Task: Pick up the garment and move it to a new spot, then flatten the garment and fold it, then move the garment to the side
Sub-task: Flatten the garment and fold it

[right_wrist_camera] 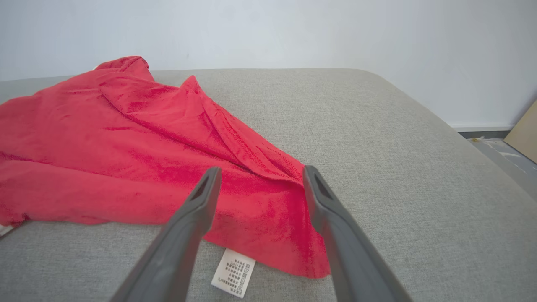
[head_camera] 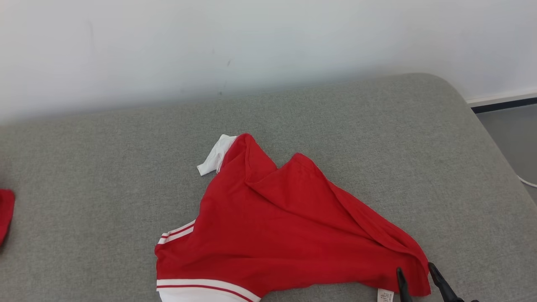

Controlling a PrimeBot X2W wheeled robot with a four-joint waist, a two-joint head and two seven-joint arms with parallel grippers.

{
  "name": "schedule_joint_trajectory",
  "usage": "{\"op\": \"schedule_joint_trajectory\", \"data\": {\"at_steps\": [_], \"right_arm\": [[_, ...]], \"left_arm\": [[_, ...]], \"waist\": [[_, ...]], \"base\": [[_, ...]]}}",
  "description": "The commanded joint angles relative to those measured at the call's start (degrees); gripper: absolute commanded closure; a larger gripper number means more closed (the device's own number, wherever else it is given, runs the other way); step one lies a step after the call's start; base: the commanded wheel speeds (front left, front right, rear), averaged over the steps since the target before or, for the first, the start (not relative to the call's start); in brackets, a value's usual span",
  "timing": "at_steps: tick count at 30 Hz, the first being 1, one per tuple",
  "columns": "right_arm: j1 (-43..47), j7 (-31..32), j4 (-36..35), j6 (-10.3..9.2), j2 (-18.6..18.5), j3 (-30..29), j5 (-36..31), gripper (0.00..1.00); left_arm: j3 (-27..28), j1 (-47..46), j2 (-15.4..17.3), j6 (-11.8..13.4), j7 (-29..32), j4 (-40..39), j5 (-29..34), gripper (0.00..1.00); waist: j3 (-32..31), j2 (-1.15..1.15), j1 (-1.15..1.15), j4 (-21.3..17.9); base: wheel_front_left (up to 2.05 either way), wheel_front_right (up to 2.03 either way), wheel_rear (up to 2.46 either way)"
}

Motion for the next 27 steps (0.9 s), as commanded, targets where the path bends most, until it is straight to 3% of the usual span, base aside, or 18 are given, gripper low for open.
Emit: {"op": "schedule_joint_trajectory", "data": {"at_steps": [1, 7, 8, 9, 18, 27], "right_arm": [[0.4, 0.0, -1.8, -0.15, 0.2, 0.8, -0.4, 0.00], [0.7, 0.0, -3.2, -0.15, 0.8, 2.4, -0.3, 0.00], [0.7, 0.0, -3.2, -0.15, 1.0, 2.8, -0.3, 0.00], [0.7, 0.0, -3.2, -0.15, 1.1, 3.1, -0.2, 0.00], [-0.8, 0.0, -2.8, -0.15, 1.8, 4.3, 0.4, 0.00], [-3.0, 0.0, -1.9, -0.15, 2.0, 5.5, 0.6, 0.00]], "left_arm": [[0.0, -1.5, 0.0, -0.4, -0.2, 0.9, -0.3, 0.00], [-1.8, -2.6, -0.1, -0.4, -0.2, 2.6, -1.7, 0.00], [-2.1, -2.8, -0.1, -0.4, -0.2, 2.7, -1.7, 0.70], [-2.4, -2.9, 0.0, -0.4, -0.2, 2.5, -2.0, 1.00], [-0.8, -1.6, 0.9, -0.2, -0.2, -9.8, -1.0, 1.00], [-2.3, 3.4, 5.0, -0.2, -0.2, -16.0, -0.5, 1.00]], "waist": [[0.0, 0.00, 0.00, -0.5], [0.1, 0.00, 0.00, -1.1], [0.2, 0.00, 0.00, -1.1], [0.3, 0.00, 0.00, -1.1], [1.6, 0.00, 0.00, 0.8], [1.9, 0.00, 0.00, 1.5]], "base": [[0.00, 0.00, 0.00], [0.00, 0.00, 0.00], [0.00, 0.00, 0.00], [0.00, 0.00, 0.00], [0.00, 0.00, 0.00], [0.00, 0.00, 0.00]]}}
